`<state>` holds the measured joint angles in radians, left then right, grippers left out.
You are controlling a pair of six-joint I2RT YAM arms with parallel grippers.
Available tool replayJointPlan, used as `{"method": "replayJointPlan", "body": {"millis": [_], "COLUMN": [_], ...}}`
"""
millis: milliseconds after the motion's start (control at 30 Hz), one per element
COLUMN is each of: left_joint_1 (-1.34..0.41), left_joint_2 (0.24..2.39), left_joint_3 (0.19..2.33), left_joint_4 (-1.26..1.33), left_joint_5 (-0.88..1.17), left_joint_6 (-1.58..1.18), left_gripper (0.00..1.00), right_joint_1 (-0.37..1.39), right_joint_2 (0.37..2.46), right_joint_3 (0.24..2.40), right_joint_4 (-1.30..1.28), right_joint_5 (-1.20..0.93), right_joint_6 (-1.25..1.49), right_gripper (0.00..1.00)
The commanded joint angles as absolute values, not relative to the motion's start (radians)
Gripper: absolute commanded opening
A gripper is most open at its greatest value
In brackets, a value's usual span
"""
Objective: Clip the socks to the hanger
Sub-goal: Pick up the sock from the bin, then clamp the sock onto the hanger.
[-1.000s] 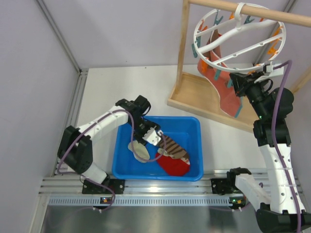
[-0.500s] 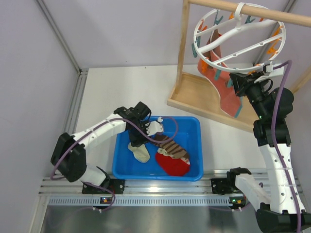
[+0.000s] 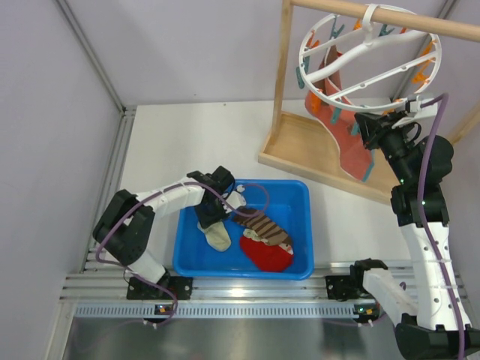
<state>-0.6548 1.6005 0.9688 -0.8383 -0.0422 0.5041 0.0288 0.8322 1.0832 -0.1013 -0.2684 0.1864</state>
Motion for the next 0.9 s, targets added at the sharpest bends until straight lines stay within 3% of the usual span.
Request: {"method": "replayJointPlan", "body": {"millis": [0,267,533,867], "left_joint_1": [-0.649,-0.641,-0.646,-0.771], "left_joint_2": [1.606,1.409,1.207,1.353], "left_joint_3": [0.962,0.980,1.095,1.390], "left_joint_4": [-0.755,-0.674,-0.563,-0.302], "left_joint_5": [-0.025,0.139,0.356,0.393], "left_joint_6": [0.497,0.483,0.583,0.633], "left_gripper": [0.45,0.00,0.00,0.00], "right_joint_1": [0.034,0.035,0.035,0.034], "right_joint_2": [0.815,0.807,0.807,0.842], "right_joint_3": [1.121,1.123,1.123,1.158], "right_joint_4": [-0.149,-0.149,-0.130,-0.107], "right_joint_5": [-0.278,-0.276,-0.319,-0.379], "right_joint_6": [0.163,0.161,0.189,0.245], "right_gripper": [0.00,0.00,0.00,0.00]}}
